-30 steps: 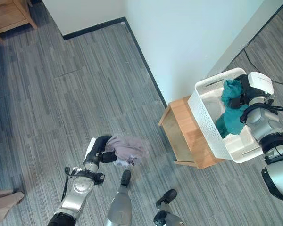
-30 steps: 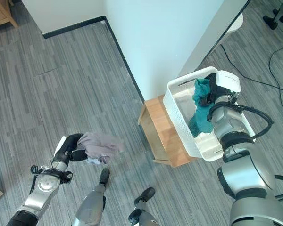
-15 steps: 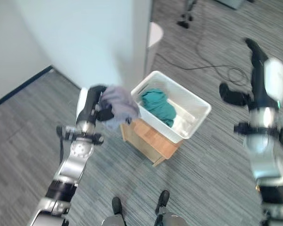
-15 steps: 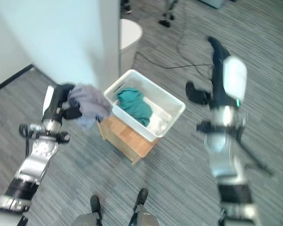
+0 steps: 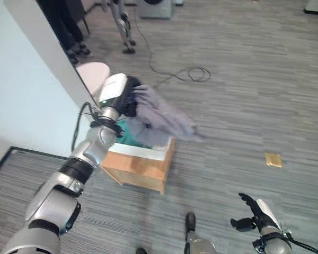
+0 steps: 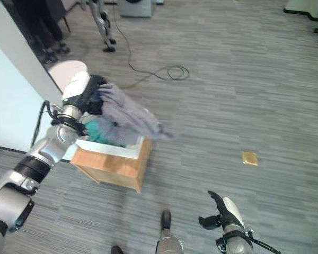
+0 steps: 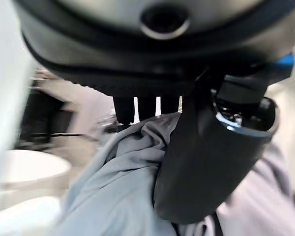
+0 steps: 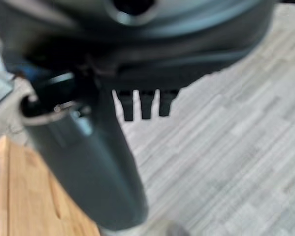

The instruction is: Pick up bed clothes into laundry basket.

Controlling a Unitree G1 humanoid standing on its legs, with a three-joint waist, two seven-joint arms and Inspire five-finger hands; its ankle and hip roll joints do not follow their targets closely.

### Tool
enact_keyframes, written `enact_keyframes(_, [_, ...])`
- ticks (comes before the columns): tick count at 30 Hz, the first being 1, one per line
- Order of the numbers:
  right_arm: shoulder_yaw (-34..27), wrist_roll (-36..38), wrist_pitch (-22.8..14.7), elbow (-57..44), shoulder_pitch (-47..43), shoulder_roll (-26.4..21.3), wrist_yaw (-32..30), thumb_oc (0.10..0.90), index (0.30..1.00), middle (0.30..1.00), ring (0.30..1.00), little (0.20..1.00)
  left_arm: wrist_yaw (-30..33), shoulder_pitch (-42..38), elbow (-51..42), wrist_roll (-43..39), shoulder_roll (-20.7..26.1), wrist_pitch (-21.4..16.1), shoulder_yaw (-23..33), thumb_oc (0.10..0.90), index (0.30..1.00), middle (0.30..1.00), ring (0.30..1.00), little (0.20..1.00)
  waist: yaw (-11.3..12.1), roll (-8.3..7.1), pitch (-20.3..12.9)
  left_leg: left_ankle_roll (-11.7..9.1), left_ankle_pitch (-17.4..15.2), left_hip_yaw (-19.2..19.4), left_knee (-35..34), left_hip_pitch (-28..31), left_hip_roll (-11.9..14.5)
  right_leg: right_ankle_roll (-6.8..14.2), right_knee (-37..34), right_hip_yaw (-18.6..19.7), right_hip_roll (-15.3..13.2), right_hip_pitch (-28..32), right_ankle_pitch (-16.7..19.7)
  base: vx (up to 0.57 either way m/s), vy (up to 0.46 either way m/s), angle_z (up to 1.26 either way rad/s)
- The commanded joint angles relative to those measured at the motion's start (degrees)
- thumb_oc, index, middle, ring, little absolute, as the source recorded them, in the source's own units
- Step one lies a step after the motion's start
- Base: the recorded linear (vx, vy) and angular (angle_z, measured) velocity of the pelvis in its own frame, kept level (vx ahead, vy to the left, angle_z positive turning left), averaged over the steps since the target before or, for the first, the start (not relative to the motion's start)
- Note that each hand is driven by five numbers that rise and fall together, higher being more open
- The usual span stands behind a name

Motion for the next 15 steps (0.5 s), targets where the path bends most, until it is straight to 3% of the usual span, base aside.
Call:
enact_keyframes(1, [-1.6,0.9,-3.8,-4.0,-2.5,-1.0,-1.3,0.8,0.9,0.9,0.9,0.9,5.4,-11.6,-1.6,4.9,4.9,-1.2,3.4,0.4,0.3,0.3,0.3,0.3,1.8,-0.87,-0.4,-1.3,-2.7,-1.4,0.1,0.5,0.8,10.4,-2.0,3.3,-5.6,10.5,-0.6,-0.05,0.011,-0.09])
enact_keyframes(15, [3.7,2.4,-6.6,-3.8,-5.3,-0.1,-4.3,0.8,0.9,0.9,0.9,0.9,11.5,-17.6,6.2,7.9,11.2,-1.5,-0.2,0.4,0.3,0.3,0.3,0.3,0.7,-3.85,6.1,-2.1,-0.4,1.6,0.1,-4.9,2.2,10.7,-2.0,3.7,-5.9,3.5,2.5,-0.04,0.002,-0.11])
